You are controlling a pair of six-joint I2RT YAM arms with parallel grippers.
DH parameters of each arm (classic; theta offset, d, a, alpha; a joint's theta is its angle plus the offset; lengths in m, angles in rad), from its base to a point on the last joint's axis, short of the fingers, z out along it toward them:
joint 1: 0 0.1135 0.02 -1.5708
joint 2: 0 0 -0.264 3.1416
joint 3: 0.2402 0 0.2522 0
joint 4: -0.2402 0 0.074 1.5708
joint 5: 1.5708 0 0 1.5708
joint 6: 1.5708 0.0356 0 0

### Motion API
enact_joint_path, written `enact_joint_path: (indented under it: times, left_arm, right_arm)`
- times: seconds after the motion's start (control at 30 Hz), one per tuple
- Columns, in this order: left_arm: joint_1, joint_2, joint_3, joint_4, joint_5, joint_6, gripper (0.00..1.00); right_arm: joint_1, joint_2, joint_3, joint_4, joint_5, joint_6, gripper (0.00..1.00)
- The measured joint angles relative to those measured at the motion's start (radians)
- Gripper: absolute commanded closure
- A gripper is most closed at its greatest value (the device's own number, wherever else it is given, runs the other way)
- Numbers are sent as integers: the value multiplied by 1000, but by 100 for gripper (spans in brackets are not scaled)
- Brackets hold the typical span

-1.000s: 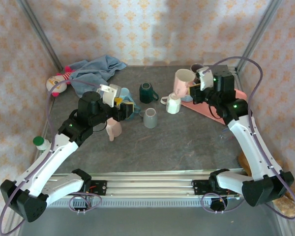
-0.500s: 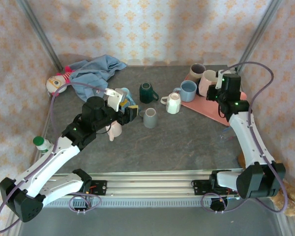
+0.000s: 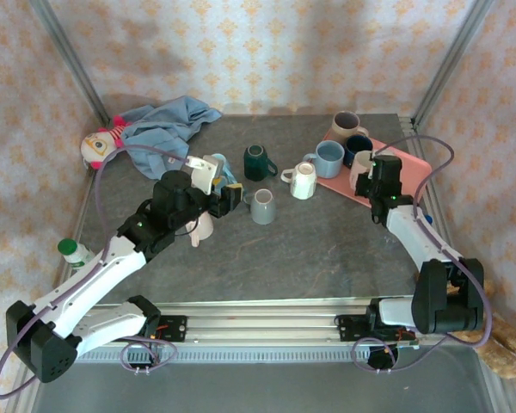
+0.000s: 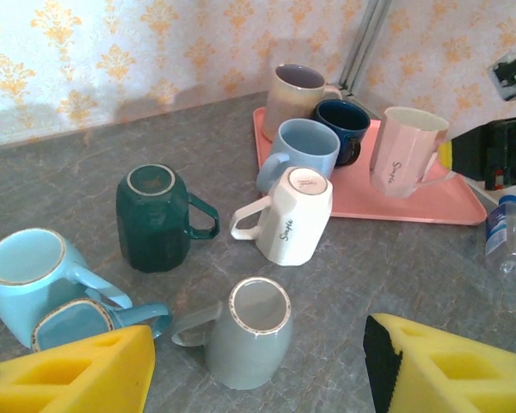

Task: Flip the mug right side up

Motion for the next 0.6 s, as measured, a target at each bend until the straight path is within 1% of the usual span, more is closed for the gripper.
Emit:
enact_joint_path:
  times: [0.43, 0.6]
  left_arm:
    - [-5, 0, -39, 29, -13, -1, 34]
    - [-10, -1, -45, 42, -14, -1, 34]
  right_arm:
    - [-3, 127, -15, 169, -57, -32, 100]
    - [-7, 150, -39, 238, -68, -31, 100]
